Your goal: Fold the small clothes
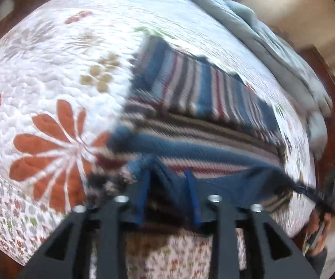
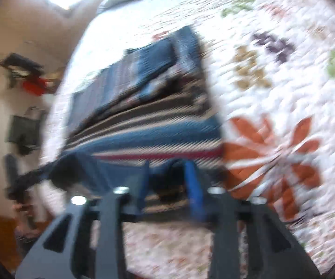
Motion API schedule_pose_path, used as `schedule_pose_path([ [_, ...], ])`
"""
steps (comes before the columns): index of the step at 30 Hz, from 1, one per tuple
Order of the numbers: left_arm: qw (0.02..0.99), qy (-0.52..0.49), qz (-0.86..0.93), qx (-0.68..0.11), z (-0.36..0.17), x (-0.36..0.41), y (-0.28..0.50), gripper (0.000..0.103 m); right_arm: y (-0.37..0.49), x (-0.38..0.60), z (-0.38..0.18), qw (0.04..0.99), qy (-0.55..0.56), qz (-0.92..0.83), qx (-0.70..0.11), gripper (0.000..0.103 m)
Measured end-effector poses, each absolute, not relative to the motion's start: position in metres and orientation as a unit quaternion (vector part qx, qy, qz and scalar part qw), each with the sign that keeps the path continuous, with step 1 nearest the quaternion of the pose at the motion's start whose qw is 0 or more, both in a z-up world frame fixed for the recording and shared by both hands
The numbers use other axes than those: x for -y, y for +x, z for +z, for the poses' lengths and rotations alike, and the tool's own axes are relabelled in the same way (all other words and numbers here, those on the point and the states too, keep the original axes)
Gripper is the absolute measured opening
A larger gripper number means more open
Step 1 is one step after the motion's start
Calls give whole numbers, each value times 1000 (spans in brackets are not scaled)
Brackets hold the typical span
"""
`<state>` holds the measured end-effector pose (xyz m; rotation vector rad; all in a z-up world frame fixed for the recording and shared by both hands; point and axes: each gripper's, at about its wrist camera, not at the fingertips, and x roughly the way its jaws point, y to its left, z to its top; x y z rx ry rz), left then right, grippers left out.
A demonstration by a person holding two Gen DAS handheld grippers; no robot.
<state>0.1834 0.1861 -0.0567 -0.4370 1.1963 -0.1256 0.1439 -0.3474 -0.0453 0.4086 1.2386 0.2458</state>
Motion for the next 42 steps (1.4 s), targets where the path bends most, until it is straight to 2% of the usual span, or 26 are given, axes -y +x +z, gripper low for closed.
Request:
schedule_pose_path([
  [1,812,-199,-35,-547,-53,-195,186,57,146,349,-45,791,178,113,-574,43],
  [2,818,-195,-27,-541,-51,-199,187,59,145,350,-46,791,177,118,-574,43],
  [5,833,-173,-17,-525,-41,-212,181,60,140,348,-40,797,149,138,-569,43],
  [8,840,-134,-35,-525,-35,-202,177,62,142,336,-36,799,123,171,-564,54],
  [14,840,-12,-65,-538,-44,-150,192,66,169,298,-39,794,57,204,-571,62],
  [23,795,3,-97,-599,-87,-127,224,66,191,284,-63,775,31,211,-595,66],
  [26,782,-27,-120,-611,-94,-126,221,55,193,284,-70,770,31,215,-600,66],
  [30,772,-1,-158,-616,-95,-109,208,43,192,284,-78,762,26,222,-607,66],
  [32,771,16,-152,-619,-101,-107,208,41,193,283,-85,758,19,221,-613,66],
  [40,761,-25,-130,-635,-119,-122,222,43,198,273,-95,752,17,236,-615,60],
  [41,761,-26,-131,-635,-120,-122,224,43,198,272,-95,751,15,238,-616,52],
  [42,760,-28,-132,-636,-120,-123,225,42,198,271,-95,751,14,240,-615,37],
])
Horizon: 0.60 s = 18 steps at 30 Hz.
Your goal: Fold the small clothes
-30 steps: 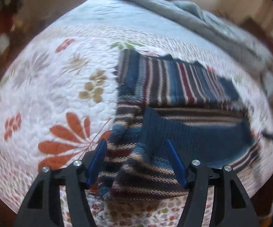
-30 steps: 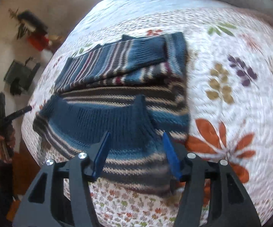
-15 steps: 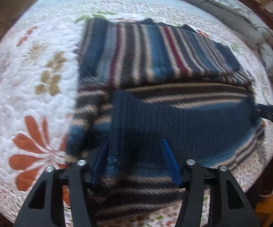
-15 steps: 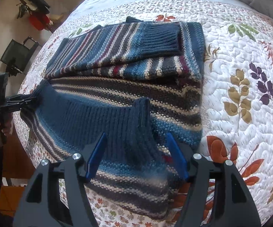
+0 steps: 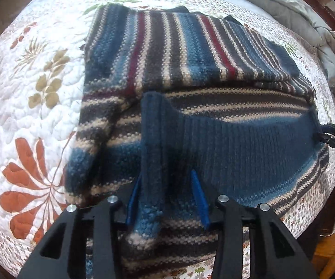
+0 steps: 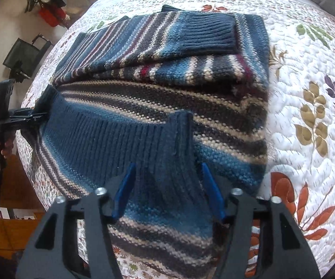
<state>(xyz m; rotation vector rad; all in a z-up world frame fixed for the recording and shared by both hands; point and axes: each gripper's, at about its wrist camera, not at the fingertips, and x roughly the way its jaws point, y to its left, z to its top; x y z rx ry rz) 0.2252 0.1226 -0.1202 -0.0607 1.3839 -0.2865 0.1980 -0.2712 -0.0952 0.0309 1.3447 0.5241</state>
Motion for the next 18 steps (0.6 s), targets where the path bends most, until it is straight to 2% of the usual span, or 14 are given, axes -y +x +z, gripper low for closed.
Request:
schedule_pose_path([
  [1,760,-28,-132,-636,-121,-122,226,40,198,270,-96,749,13,242,-617,29],
  [2,760,-27,-134,-635,-120,-120,227,33,198,270,-97,746,12,239,-622,14],
  [3,759,-33,-138,-636,-120,-120,227,14,198,270,-98,745,11,233,-625,11],
  [4,758,-36,-133,-637,-119,-121,227,12,198,271,-98,745,14,229,-626,10],
  [9,772,-45,-120,-623,-105,-130,223,10,196,284,-82,752,59,236,-612,8],
  [18,818,-69,-129,-556,-35,-140,250,10,225,299,-14,796,83,243,-548,8],
])
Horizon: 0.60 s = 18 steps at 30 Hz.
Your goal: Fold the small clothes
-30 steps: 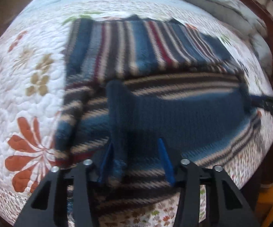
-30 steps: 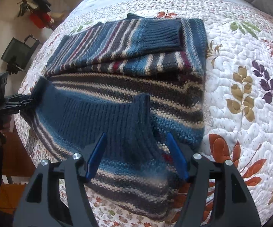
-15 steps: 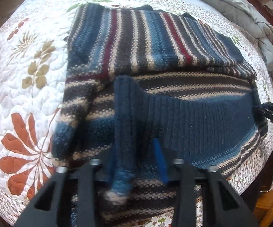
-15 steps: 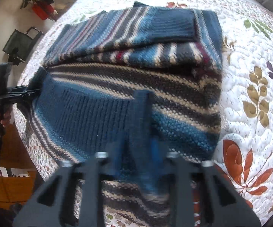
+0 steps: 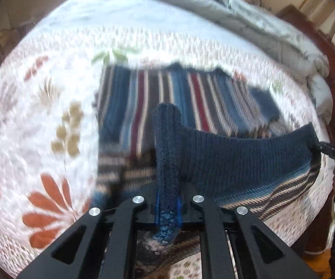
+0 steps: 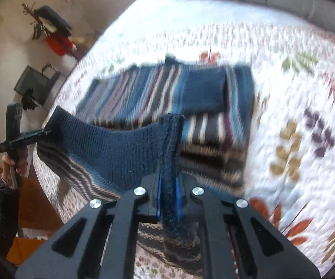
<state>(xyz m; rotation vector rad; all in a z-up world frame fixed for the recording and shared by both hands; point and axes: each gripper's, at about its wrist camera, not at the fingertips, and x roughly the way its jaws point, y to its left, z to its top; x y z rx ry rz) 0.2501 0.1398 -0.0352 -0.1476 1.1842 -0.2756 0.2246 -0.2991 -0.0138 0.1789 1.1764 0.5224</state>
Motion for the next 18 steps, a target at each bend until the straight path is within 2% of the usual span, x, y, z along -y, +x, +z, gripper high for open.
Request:
schedule_pose_path([
  [4,837,-85,-115,-528,-14,-144,286,10,267,305,10,817,92,227,-522,8],
  [9,848,-97,-93,-512,-15,-146,347,10,334,305,6,822,100,206,-521,8],
  [18,838,-69,-35,-540,-78,-143,412,10,420,294,-60,813,101,169,-548,8],
])
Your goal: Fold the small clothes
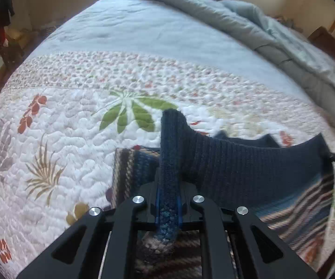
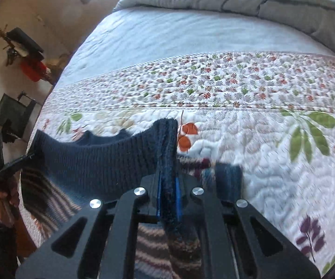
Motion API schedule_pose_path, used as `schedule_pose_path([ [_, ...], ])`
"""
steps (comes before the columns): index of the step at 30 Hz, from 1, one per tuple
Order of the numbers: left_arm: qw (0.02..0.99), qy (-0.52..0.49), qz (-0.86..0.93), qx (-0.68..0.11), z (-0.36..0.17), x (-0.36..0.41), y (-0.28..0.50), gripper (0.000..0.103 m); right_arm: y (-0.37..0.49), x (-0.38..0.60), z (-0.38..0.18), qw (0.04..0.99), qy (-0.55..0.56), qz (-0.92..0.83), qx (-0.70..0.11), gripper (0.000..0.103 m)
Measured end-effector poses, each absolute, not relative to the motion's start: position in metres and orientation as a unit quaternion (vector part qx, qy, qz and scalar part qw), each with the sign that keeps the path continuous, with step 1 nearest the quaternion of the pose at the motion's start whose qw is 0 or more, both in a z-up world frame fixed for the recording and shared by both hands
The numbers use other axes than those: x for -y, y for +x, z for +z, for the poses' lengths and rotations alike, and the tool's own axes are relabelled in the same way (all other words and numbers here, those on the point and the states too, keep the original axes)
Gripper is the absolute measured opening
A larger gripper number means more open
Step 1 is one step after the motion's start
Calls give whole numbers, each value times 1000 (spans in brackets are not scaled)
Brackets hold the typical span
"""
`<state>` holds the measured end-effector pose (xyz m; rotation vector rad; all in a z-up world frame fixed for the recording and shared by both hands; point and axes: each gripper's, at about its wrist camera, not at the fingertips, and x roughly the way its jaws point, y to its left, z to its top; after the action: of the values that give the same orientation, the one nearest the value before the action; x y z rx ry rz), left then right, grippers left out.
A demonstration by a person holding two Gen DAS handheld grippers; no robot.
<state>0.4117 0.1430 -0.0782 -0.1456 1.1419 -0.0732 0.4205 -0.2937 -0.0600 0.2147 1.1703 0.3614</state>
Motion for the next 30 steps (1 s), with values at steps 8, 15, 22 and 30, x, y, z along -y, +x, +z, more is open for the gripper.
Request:
schedule_pose_path([
  [8,824,-51,-5,-564,-130,-145,415,13,443,284,-124,794,88,130,-588,10],
  [15,832,-30,1,-554,-92,-156,390,54,415,305,-91,805,95,137,-570,36],
  [22,824,-49,-26,-564,-77,-184,299,63,312,340,-64,790,96,177,-579,47],
  [30,818,-39,-45,-572,-102,-174,243,65,233,344,-79,774,99,196,-594,50],
])
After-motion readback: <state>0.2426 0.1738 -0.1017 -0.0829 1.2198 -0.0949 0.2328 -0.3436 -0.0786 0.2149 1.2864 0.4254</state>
